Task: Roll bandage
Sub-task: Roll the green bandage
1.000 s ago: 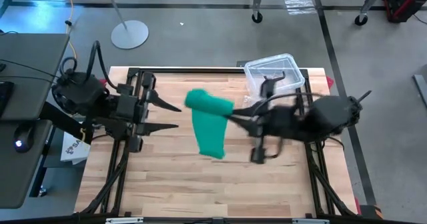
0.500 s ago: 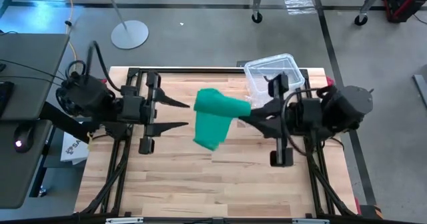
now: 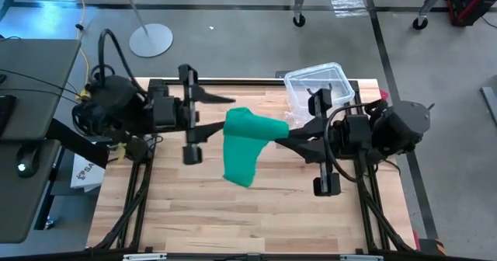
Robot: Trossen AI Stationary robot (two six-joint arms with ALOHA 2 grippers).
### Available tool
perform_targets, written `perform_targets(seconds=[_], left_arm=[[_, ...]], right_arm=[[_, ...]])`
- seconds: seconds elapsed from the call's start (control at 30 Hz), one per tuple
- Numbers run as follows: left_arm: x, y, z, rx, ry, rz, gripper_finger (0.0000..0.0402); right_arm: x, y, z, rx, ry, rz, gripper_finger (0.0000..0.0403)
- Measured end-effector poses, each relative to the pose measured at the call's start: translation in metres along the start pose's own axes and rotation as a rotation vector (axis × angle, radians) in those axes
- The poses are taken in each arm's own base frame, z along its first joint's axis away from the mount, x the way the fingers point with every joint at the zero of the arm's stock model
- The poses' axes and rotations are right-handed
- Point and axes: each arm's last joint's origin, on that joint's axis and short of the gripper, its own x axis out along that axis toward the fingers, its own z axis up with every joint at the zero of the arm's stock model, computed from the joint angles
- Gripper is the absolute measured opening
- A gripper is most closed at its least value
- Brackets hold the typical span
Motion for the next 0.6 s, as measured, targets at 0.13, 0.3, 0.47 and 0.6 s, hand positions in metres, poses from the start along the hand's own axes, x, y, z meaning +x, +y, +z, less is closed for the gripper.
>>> perform_targets(seconds=[0.13, 0.3, 0.47, 0.6], left_arm=[[0.012, 0.000, -0.003, 0.113, -0.041, 0.018, 0.0172], [0.020, -0.001, -0.005, 0.228, -0.083, 0.002, 0.0141], [0.019, 0.004, -0.002, 0.174, -0.121, 0.013, 0.0055], [0.016, 0.011, 0.001, 0.154, -0.148, 0.016, 0.0007]], right_arm=[[0.000, 0.001, -0.001, 0.020, 0.001, 0.026, 0.0001], [0.000, 0.002, -0.003, 0.062, 0.026, 0.041, 0.0001], [0.000, 0.004, -0.006, 0.125, 0.047, 0.104, 0.0001], [-0.001, 0.006, -0.008, 0.161, 0.065, 0.149, 0.0001]])
